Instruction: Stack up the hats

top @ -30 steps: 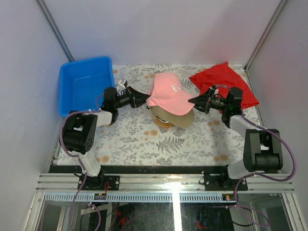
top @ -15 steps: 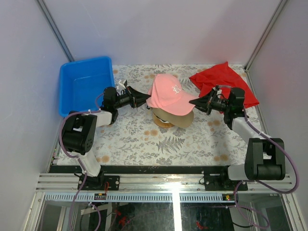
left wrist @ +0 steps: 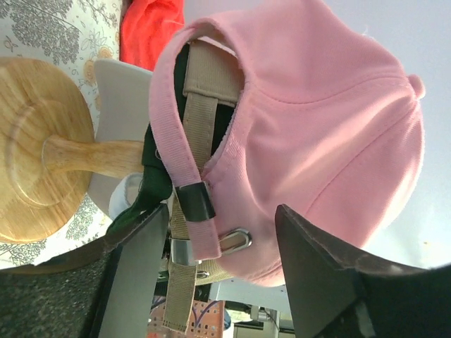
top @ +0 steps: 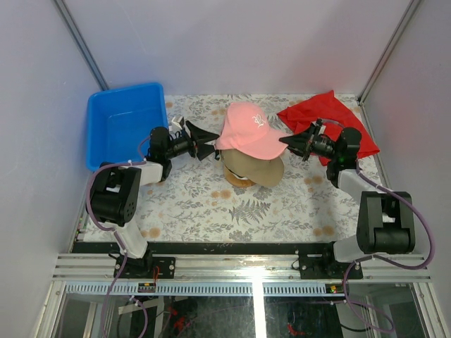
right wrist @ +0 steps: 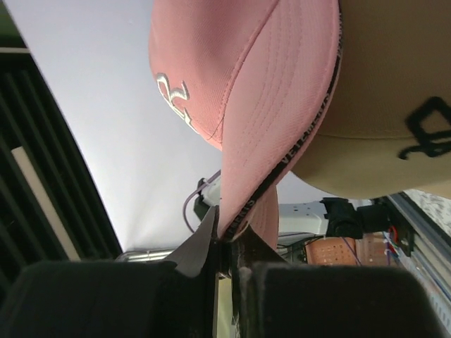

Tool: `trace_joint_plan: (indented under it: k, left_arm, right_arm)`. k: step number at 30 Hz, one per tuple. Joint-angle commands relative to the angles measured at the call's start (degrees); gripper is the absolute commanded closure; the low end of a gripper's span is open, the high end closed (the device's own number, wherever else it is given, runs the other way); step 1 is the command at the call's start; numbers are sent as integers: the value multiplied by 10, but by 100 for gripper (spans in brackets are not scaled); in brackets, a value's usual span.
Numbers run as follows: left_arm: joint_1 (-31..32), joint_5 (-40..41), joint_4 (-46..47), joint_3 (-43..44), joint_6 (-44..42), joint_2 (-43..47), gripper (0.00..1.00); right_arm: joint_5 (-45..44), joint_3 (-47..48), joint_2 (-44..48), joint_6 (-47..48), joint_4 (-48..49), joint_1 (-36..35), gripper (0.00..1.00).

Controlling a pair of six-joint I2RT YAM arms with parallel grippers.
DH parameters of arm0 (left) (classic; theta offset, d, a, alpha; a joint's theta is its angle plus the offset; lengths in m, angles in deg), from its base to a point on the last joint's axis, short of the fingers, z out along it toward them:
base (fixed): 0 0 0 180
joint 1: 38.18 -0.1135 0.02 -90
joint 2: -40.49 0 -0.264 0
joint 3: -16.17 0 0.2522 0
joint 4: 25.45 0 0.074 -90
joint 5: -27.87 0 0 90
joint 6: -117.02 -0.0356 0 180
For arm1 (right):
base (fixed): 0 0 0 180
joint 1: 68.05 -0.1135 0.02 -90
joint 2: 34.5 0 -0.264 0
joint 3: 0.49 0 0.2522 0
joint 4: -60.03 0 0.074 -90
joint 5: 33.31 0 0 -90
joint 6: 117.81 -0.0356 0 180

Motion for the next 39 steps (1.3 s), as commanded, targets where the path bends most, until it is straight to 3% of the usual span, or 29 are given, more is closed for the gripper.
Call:
trace_joint_plan:
  k: [1, 5, 9, 12, 19, 27, 32, 39]
  left_arm:
    - [-13, -7, 24, -2, -2, 8, 37]
    - [-15, -10, 12, -10, -13, 15, 39]
    - [-15, -20, 8, -14, -19, 18, 55]
    - [-15, -26, -52, -3, -65, 23, 57]
    - [-14, -27, -173, 41, -154, 21, 50]
    - [-15, -20, -146, 41, -129, 14, 48]
    - [-28, -10, -112, 32, -105, 22, 44]
    - [-63, -4, -177, 31, -149, 53, 37]
  right_arm:
    - [-7, 10, -23, -178, 261, 3, 100]
    - [-11, 26, -44, -224, 324, 3, 100]
    - [-10, 38, -46, -228, 331, 3, 100]
    - [-11, 51, -49, -231, 333, 3, 100]
    - [-6, 42, -56, -219, 322, 3, 100]
    - [18, -4, -32, -145, 245, 3, 100]
    - [29, -47, -28, -134, 244, 3, 100]
    - [41, -92, -61, -116, 269, 11, 100]
